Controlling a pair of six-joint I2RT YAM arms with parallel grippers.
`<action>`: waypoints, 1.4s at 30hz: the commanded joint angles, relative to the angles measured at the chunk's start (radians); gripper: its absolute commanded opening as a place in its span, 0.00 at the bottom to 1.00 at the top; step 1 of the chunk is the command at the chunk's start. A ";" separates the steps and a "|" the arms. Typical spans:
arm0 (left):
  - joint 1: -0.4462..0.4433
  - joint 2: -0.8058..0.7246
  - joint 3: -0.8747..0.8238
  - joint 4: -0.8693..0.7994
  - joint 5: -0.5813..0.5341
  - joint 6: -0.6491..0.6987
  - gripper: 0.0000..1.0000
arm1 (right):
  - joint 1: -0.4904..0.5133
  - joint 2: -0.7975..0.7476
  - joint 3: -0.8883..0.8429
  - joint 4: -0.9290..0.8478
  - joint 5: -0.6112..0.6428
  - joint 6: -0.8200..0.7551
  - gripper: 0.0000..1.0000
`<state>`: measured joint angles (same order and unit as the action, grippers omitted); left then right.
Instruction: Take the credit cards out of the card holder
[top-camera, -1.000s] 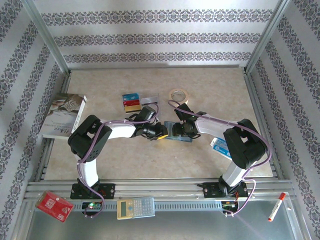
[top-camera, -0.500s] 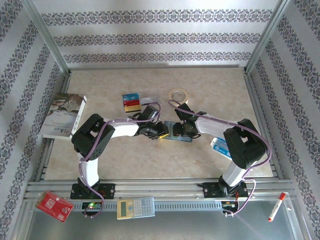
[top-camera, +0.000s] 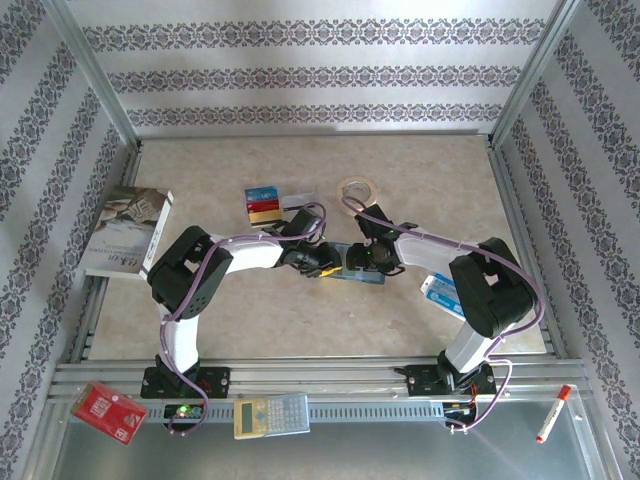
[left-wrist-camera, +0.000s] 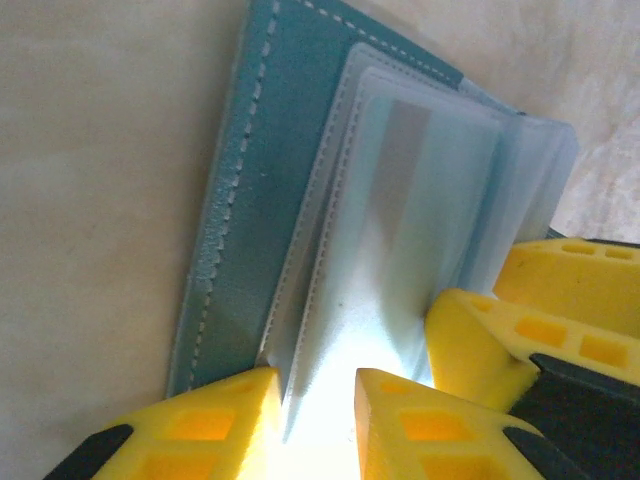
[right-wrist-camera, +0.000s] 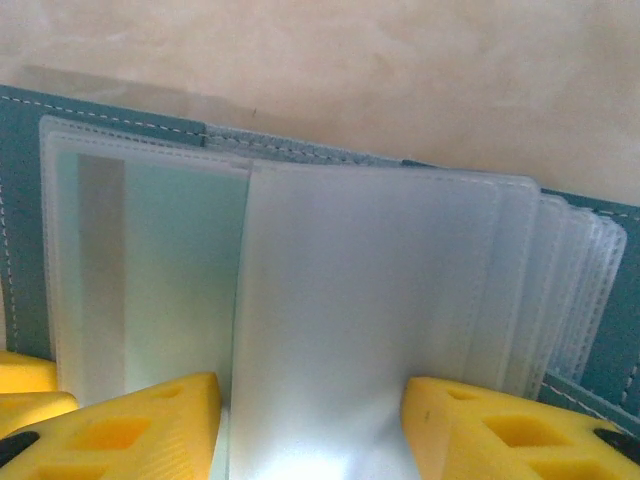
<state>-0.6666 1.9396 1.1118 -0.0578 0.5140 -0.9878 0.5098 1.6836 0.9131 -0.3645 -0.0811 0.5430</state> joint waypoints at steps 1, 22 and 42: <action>-0.021 0.029 0.015 -0.026 0.055 0.038 0.27 | -0.012 0.068 -0.066 -0.008 -0.077 0.014 0.57; -0.016 -0.042 -0.018 0.220 0.160 0.016 0.27 | -0.146 -0.209 -0.159 0.118 -0.218 0.160 0.62; -0.071 0.031 0.127 0.117 0.149 0.087 0.29 | -0.264 -0.525 -0.265 0.099 -0.111 0.191 0.58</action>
<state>-0.7383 1.9633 1.2179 0.1272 0.6773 -0.9569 0.2481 1.1503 0.6514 -0.2523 -0.1955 0.7532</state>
